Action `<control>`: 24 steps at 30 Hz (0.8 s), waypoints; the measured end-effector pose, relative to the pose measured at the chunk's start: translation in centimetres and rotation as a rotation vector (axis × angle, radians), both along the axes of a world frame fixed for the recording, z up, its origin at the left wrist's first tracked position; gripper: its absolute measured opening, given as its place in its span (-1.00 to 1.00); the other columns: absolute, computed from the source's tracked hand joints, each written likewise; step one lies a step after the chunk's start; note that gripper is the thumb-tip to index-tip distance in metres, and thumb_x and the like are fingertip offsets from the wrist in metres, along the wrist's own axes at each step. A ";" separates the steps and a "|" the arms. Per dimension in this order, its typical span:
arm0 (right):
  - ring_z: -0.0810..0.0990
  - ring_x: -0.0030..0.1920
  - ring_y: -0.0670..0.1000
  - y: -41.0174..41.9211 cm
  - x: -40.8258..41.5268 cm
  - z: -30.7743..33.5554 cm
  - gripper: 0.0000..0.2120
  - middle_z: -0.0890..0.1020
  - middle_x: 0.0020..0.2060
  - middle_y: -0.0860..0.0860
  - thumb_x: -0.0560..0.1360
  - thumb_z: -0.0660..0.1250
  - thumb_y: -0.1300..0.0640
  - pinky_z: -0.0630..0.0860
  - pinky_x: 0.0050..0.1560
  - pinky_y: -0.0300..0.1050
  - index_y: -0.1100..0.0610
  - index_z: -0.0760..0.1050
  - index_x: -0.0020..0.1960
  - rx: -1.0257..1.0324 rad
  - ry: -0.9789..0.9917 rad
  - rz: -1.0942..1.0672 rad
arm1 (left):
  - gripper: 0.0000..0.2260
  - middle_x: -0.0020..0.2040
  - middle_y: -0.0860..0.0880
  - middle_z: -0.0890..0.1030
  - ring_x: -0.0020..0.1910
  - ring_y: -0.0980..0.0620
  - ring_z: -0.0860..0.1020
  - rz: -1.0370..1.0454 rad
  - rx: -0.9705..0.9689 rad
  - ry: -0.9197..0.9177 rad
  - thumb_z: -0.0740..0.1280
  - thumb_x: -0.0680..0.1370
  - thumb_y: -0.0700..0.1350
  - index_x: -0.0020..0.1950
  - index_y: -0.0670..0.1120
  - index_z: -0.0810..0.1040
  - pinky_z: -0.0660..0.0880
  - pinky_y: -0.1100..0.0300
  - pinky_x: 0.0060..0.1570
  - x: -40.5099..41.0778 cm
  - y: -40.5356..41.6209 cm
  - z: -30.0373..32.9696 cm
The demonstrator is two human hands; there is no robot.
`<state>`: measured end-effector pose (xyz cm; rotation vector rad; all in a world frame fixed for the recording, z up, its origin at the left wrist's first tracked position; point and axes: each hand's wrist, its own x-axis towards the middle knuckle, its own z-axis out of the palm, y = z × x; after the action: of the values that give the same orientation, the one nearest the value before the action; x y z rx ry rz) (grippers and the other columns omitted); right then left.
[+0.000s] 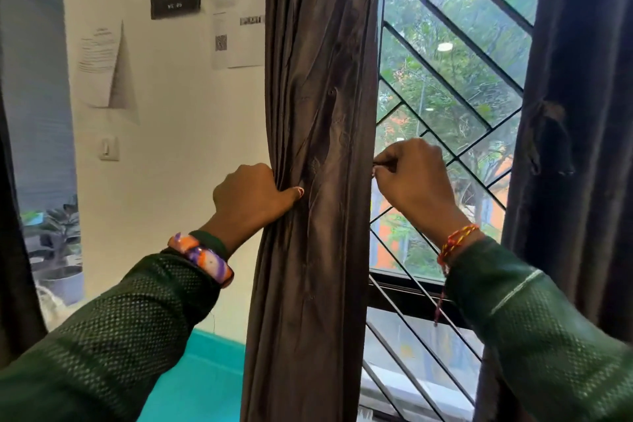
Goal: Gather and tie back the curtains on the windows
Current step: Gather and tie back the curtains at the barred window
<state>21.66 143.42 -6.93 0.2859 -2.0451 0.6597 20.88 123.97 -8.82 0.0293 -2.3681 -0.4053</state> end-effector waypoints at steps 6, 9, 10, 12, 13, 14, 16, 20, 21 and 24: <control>0.61 -0.11 0.23 -0.7 2.2 -1.2 -0.85 0.67 -0.18 0.15 0.39 0.31 0.19 0.52 -0.10 -0.04 0.17 0.62 -0.11 0.092 0.176 -0.098 | -0.43 -0.43 -0.01 0.34 -0.32 -0.07 0.43 0.089 0.030 0.022 0.21 0.37 0.42 -0.43 -0.09 0.27 0.33 0.16 -0.28 -0.3 0.2 -1.1; 0.60 -0.27 0.23 -1.9 3.3 -1.9 -0.94 0.63 -0.27 0.13 0.35 0.36 0.23 0.43 -0.33 -0.11 0.20 0.58 -0.19 0.165 0.305 -0.109 | -0.44 -0.36 -0.03 0.40 -0.27 -0.09 0.45 0.072 0.090 0.054 0.25 0.38 0.39 -0.33 -0.14 0.34 0.33 0.14 -0.27 -0.2 0.5 -1.4; 0.59 -0.35 0.21 -2.4 3.5 -2.1 -0.95 0.61 -0.33 0.11 0.30 0.41 0.25 0.37 -0.41 -0.16 0.20 0.57 -0.24 0.212 0.339 -0.130 | -0.46 -0.28 -0.06 0.44 -0.22 -0.12 0.48 0.060 0.106 0.083 0.28 0.39 0.35 -0.22 -0.16 0.38 0.35 0.12 -0.26 -0.3 0.6 -1.4; 0.56 -0.45 0.15 -3.2 3.7 -2.4 -0.82 0.57 -0.43 0.06 0.16 0.51 0.27 0.30 -0.51 -0.25 0.17 0.53 -0.33 0.312 0.365 -0.173 | -0.51 -0.10 -0.15 0.53 -0.09 -0.21 0.54 0.035 0.134 0.149 0.34 0.44 0.22 0.02 -0.19 0.38 0.36 0.08 -0.23 -0.2 1.1 -1.3; 0.56 -0.47 0.13 -3.5 3.7 -2.5 -0.77 0.56 -0.46 0.04 0.10 0.55 0.27 0.31 -0.55 -0.26 0.16 0.51 -0.36 0.364 0.368 -0.193 | -0.56 -0.03 -0.18 0.55 -0.04 -0.24 0.54 0.020 0.134 0.175 0.34 0.46 0.14 0.07 -0.20 0.36 0.34 0.08 -0.23 -0.1 1.4 -1.4; 0.56 -0.47 0.11 -3.8 3.5 -2.6 -0.74 0.55 -0.47 0.03 0.07 0.57 0.27 0.32 -0.58 -0.26 0.15 0.51 -0.38 0.408 0.365 -0.213 | -0.62 0.00 -0.20 0.56 -0.02 -0.26 0.53 -0.004 0.124 0.201 0.33 0.49 0.07 0.09 -0.20 0.35 0.32 0.09 -0.24 -0.1 1.7 -1.4; 0.57 -0.46 0.09 -4.2 3.1 -2.6 -0.73 0.55 -0.47 0.01 0.05 0.57 0.28 0.31 -0.59 -0.26 0.13 0.51 -0.39 0.445 0.342 -0.210 | -0.71 0.00 -0.20 0.58 -0.03 -0.25 0.53 -0.080 0.110 0.259 0.32 0.51 -0.03 0.10 -0.19 0.39 0.28 0.12 -0.25 0.0 2.1 -1.6; 0.59 -0.41 0.11 -4.5 2.2 -2.7 -0.78 0.56 -0.44 0.04 0.11 0.55 0.30 0.19 -0.50 -0.26 0.15 0.53 -0.36 0.477 0.283 -0.135 | -0.80 -0.14 -0.17 0.64 -0.22 -0.09 0.54 -0.278 0.141 0.383 0.40 0.45 -0.10 -0.04 -0.22 0.53 0.30 0.30 -0.33 -0.2 2.5 -1.9; 0.60 -0.37 0.12 -4.5 2.1 -2.7 -0.81 0.57 -0.40 0.06 0.17 0.52 0.31 0.20 -0.46 -0.24 0.16 0.54 -0.33 0.481 0.266 -0.109 | -0.84 -0.17 -0.15 0.64 -0.27 -0.02 0.51 -0.327 0.155 0.398 0.41 0.44 -0.15 -0.08 -0.23 0.56 0.29 0.42 -0.37 -0.2 2.7 -1.9; 0.58 -0.11 0.17 -4.2 1.7 -2.6 -0.87 0.58 -0.16 0.10 0.43 0.29 0.32 0.26 -0.32 -0.14 0.19 0.56 -0.07 0.473 0.189 -0.053 | -0.87 -0.21 -0.13 0.63 -0.29 0.08 0.49 -0.499 0.185 0.424 0.43 0.38 -0.28 -0.09 -0.25 0.60 0.37 0.56 -0.27 0.0 3.0 -1.8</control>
<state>23.40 139.19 -9.58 0.5431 -1.9955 0.1015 20.91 126.97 -10.64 -0.5195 -1.8931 -0.7820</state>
